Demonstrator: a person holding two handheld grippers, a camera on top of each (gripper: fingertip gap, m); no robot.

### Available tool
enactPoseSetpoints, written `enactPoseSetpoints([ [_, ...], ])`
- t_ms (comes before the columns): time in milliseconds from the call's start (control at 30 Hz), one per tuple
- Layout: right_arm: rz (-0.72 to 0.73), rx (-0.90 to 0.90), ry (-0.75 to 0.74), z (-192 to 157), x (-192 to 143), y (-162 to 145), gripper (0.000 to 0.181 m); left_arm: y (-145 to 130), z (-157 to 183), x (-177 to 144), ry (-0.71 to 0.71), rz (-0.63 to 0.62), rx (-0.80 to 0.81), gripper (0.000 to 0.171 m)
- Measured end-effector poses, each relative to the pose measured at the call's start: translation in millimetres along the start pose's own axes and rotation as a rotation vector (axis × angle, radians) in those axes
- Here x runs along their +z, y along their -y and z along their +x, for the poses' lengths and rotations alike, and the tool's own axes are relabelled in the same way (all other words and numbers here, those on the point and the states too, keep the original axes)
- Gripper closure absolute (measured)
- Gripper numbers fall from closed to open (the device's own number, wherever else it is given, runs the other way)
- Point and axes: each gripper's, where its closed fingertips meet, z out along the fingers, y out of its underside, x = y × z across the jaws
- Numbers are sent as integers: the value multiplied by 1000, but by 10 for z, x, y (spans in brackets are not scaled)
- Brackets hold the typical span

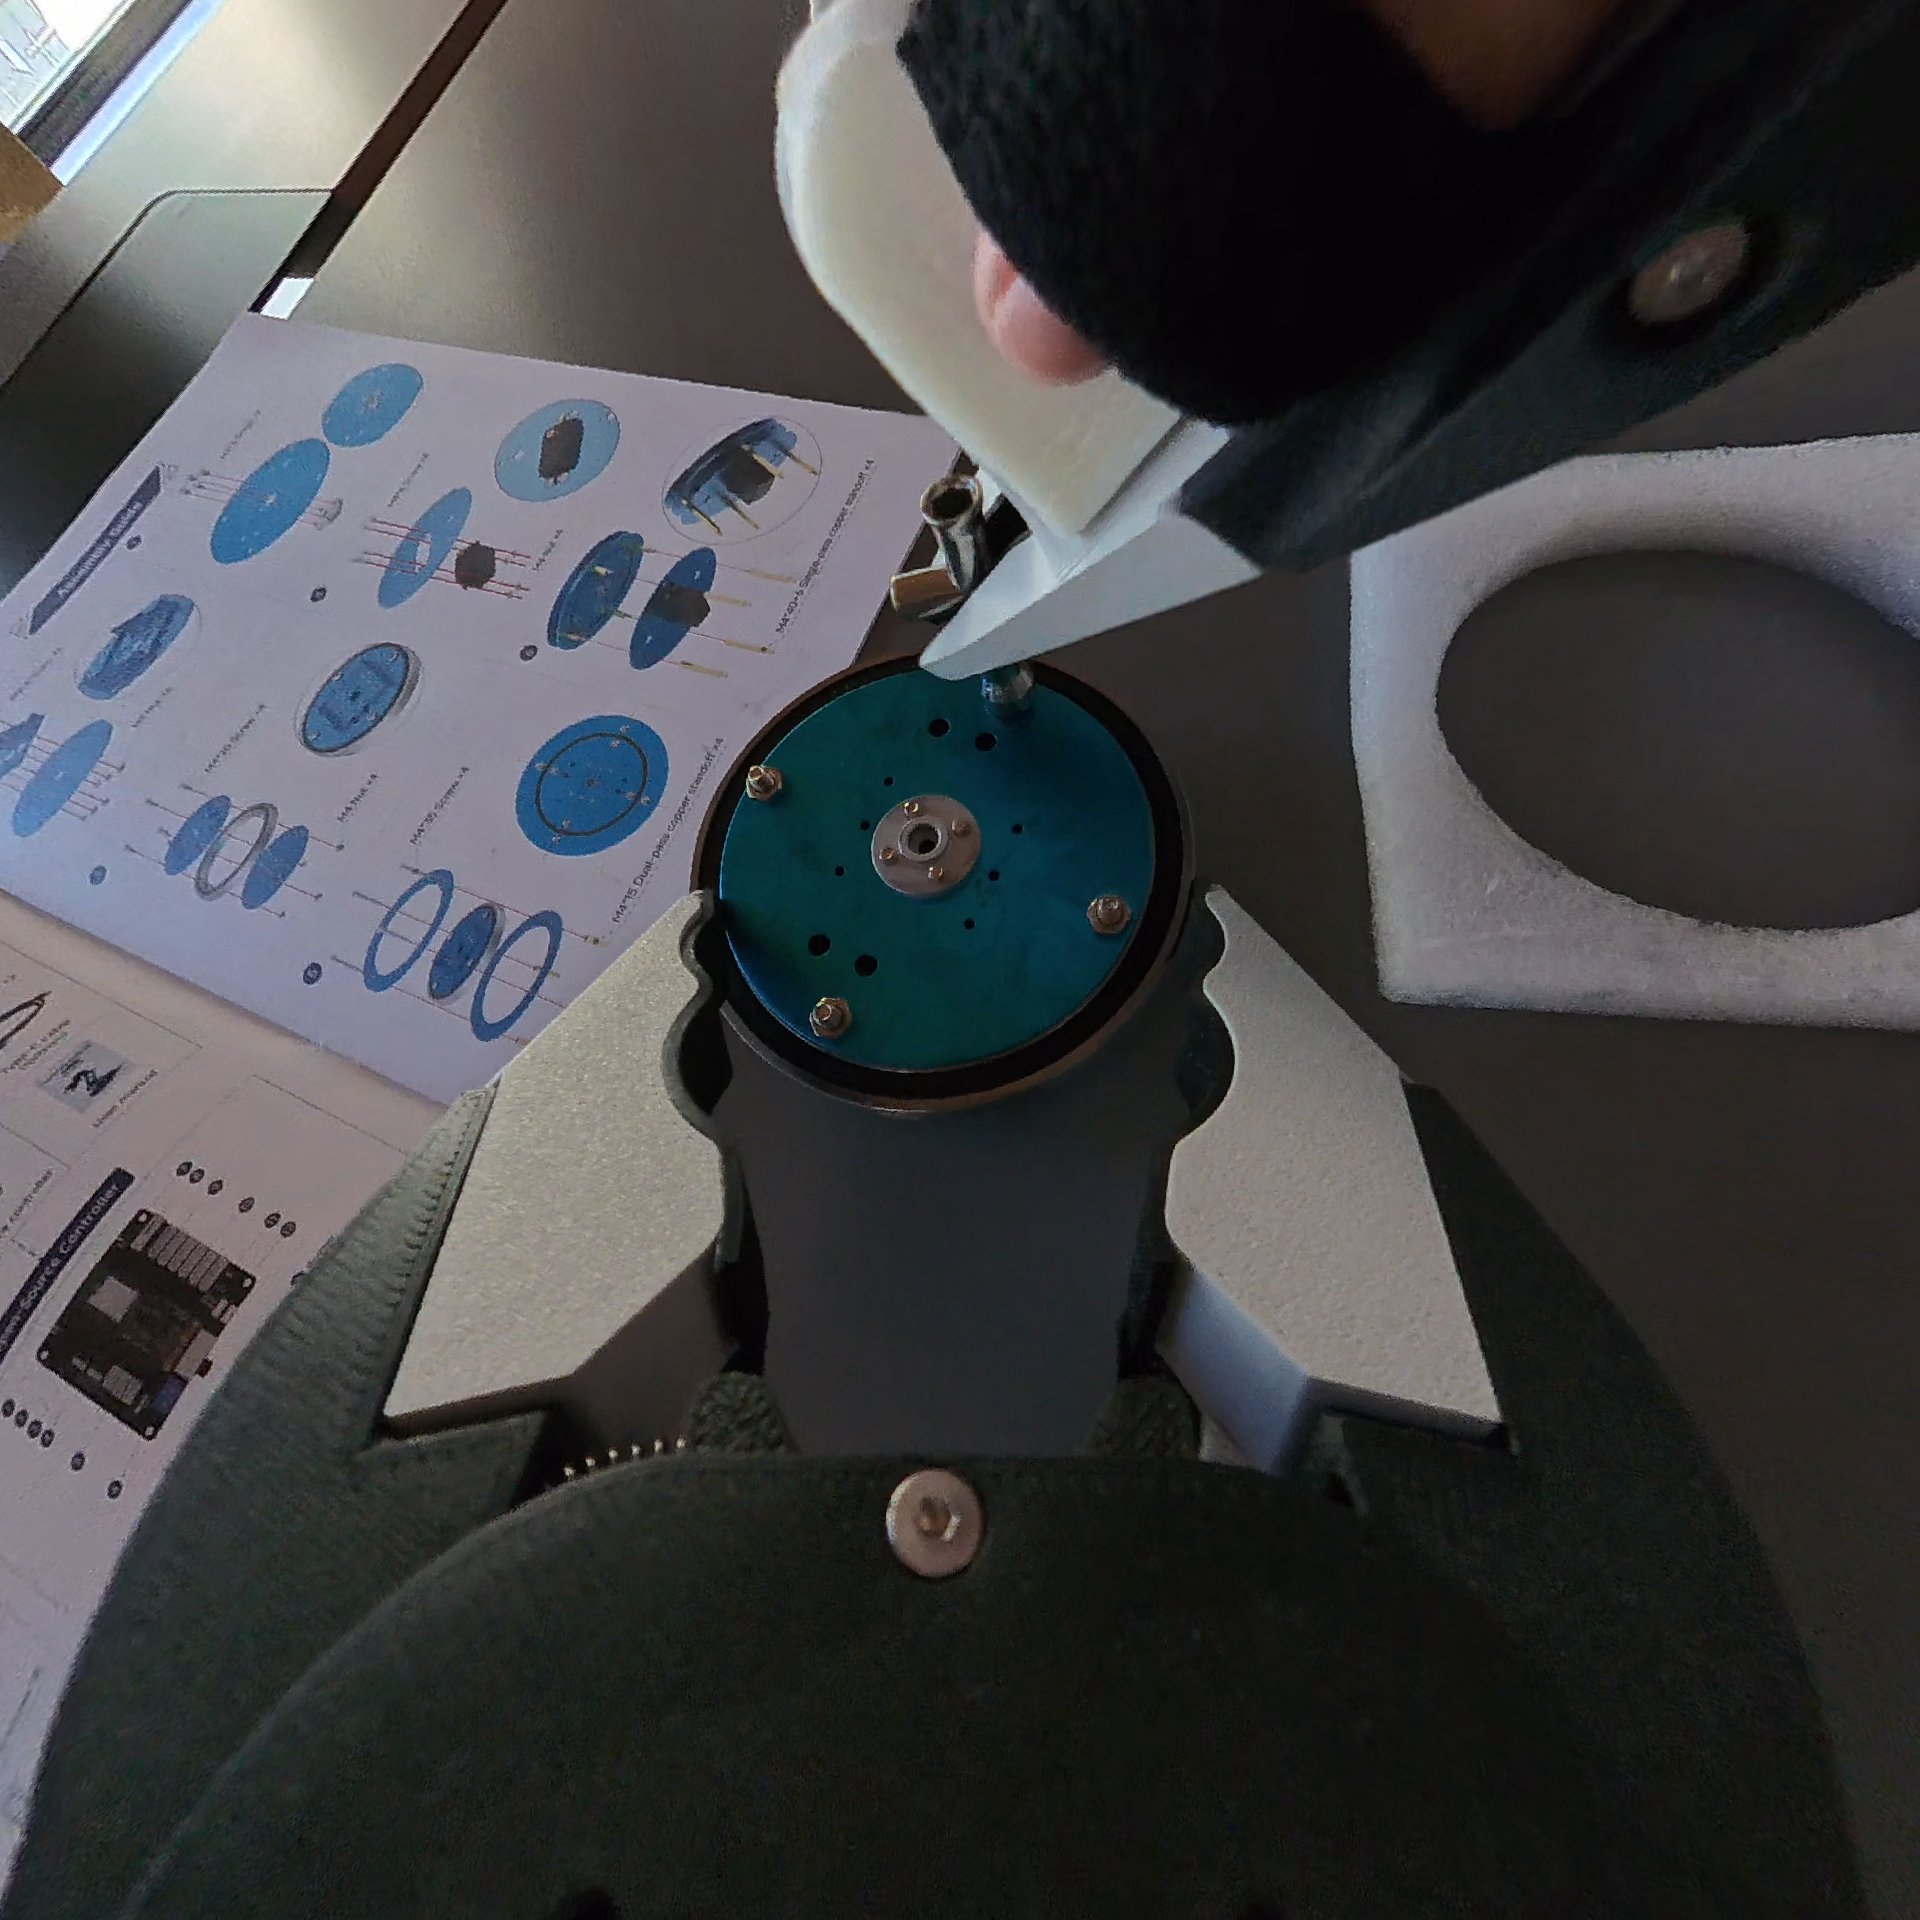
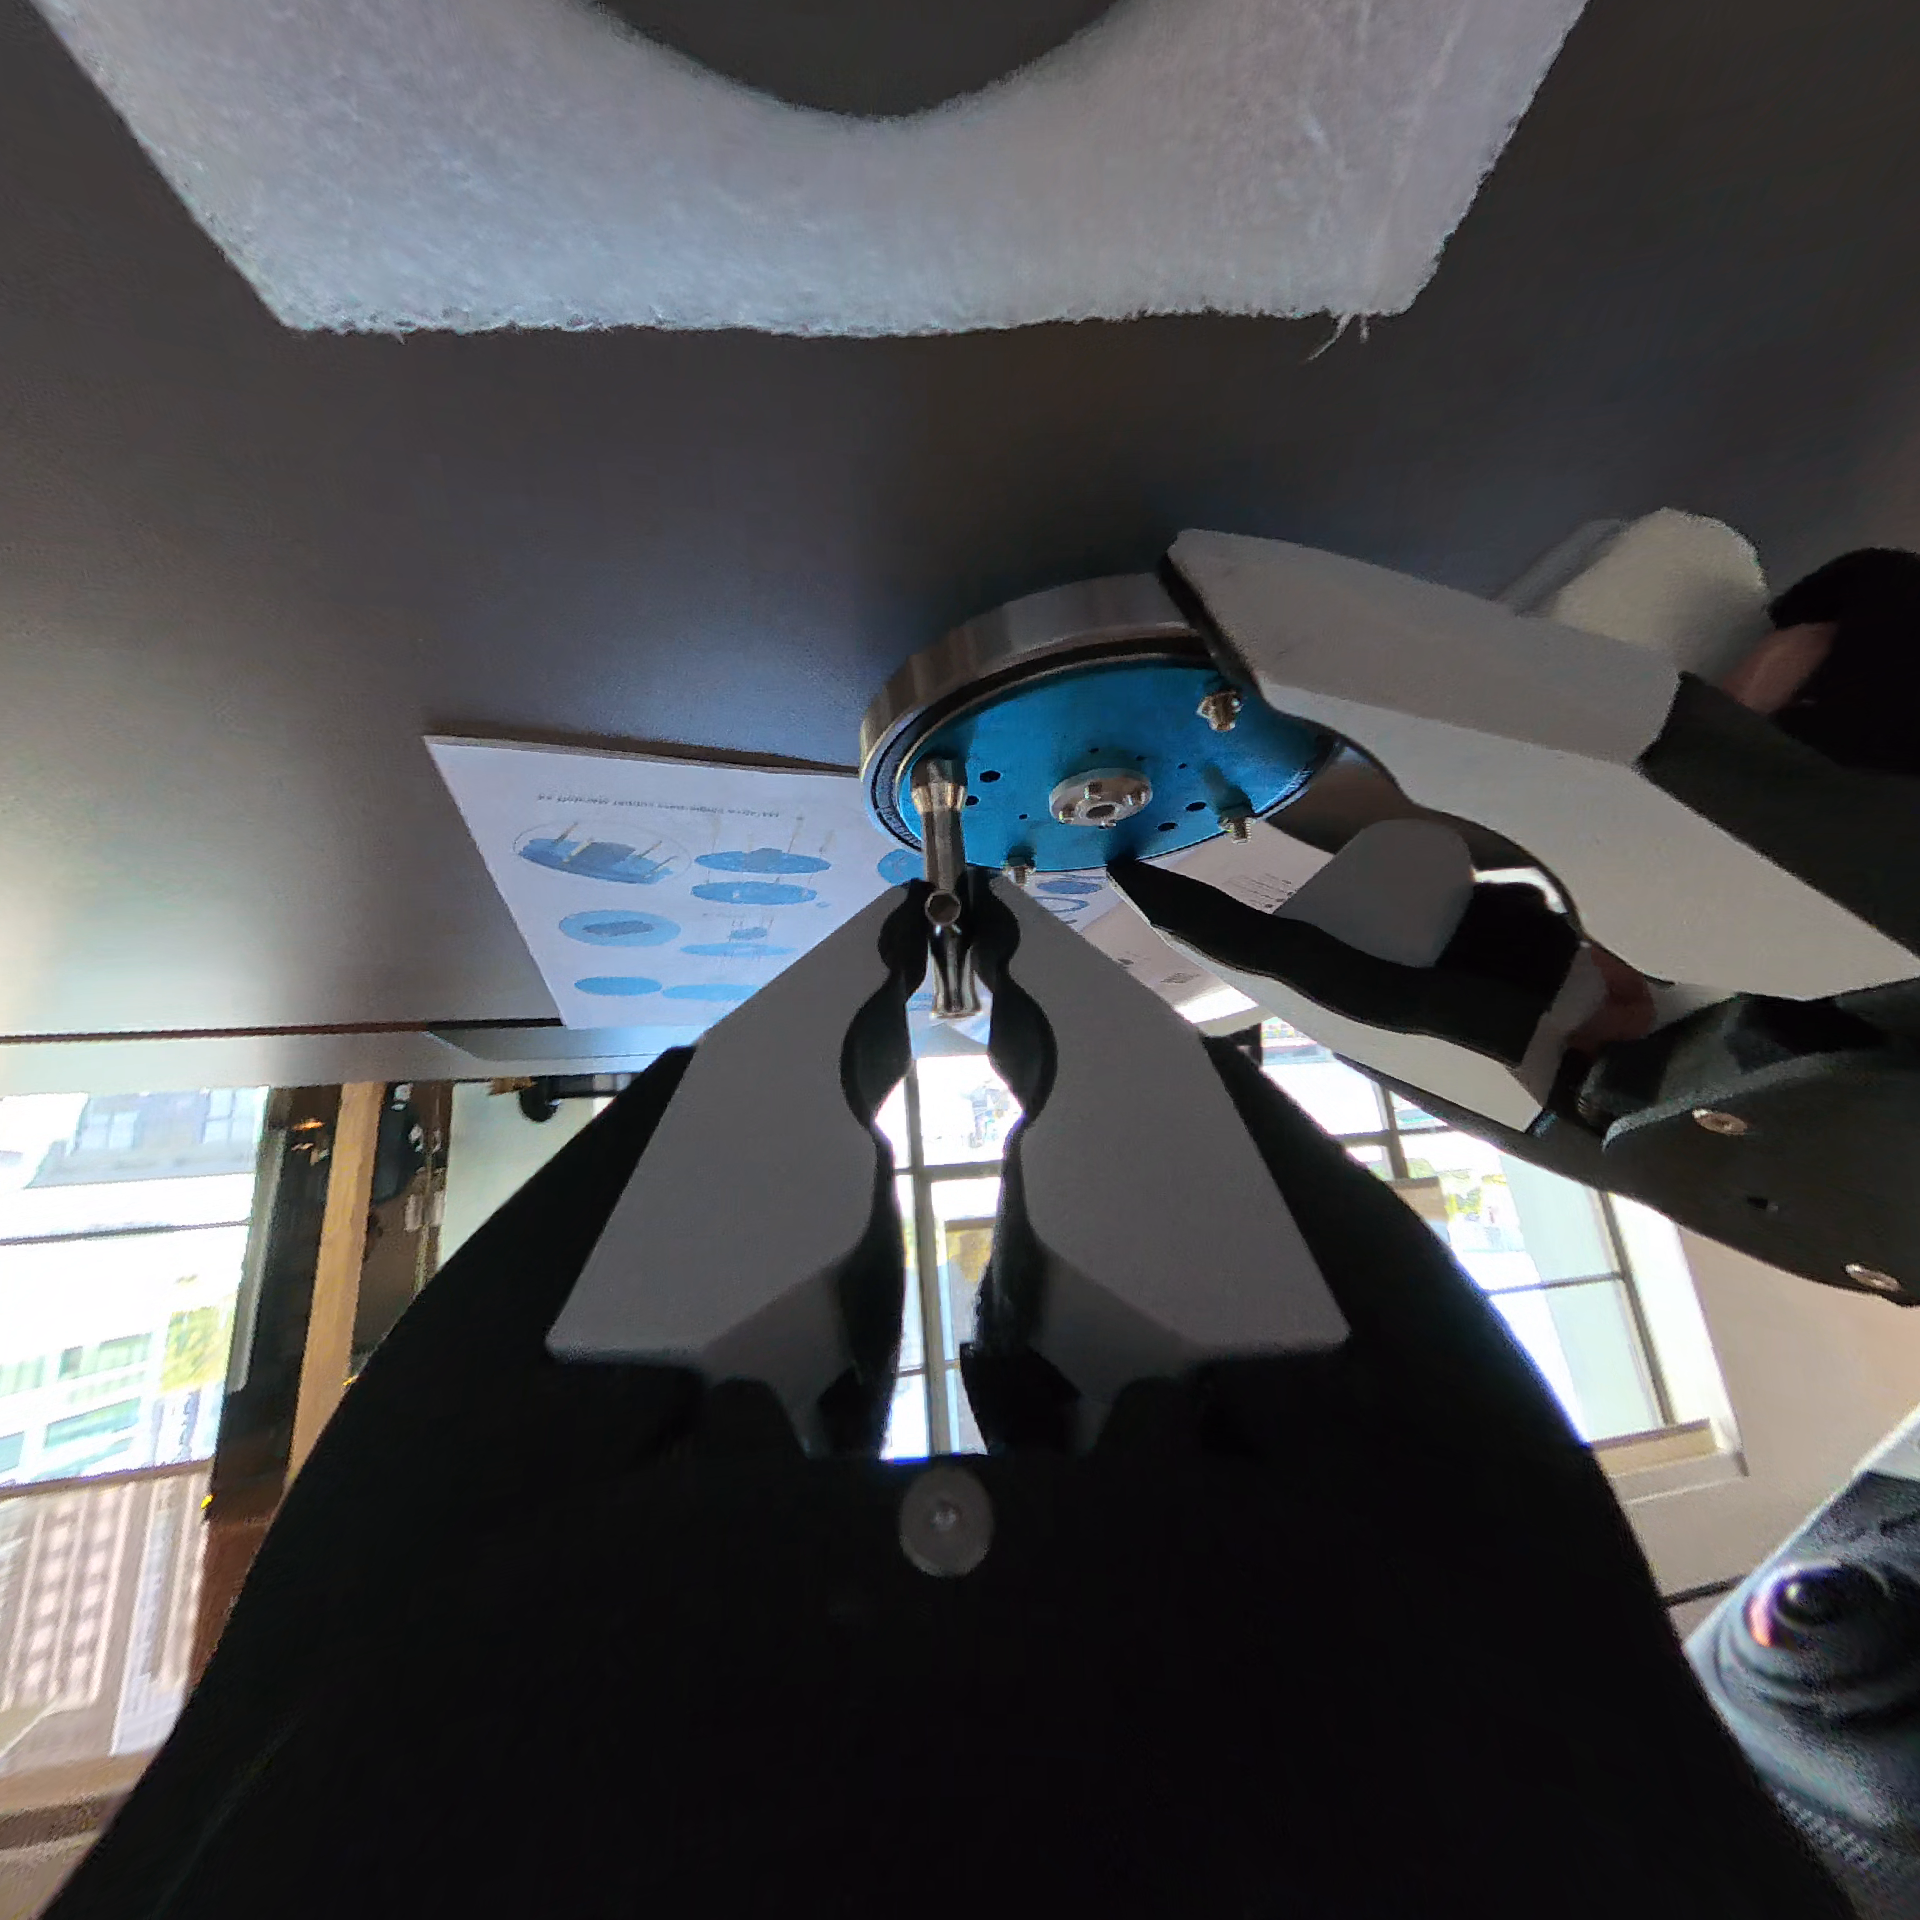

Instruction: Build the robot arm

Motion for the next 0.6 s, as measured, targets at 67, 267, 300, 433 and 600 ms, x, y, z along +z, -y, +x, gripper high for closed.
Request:
enactPoseSetpoints([
  [67, -12, 23, 50, -11, 1, -1, 174, 5, -1, 8, 3, 2, -3, 84],
  [267, -79, 97, 174, -32, -9, 4, 174, 14, -5, 19, 6, 9, -9, 83],
  [300, -89, 106, 190, -36, -7, 1, 174, 14, -6, 20, 7, 9, -9, 83],
  [433, -81, 188, 273, -57, -12, 6, 175, 16, -6, 21, 6, 11, -9, 83],
  [600, -28, 302, 361, -64, -33, 38, 175, 23, -7, 27, 6, 17, -13, 83],
])
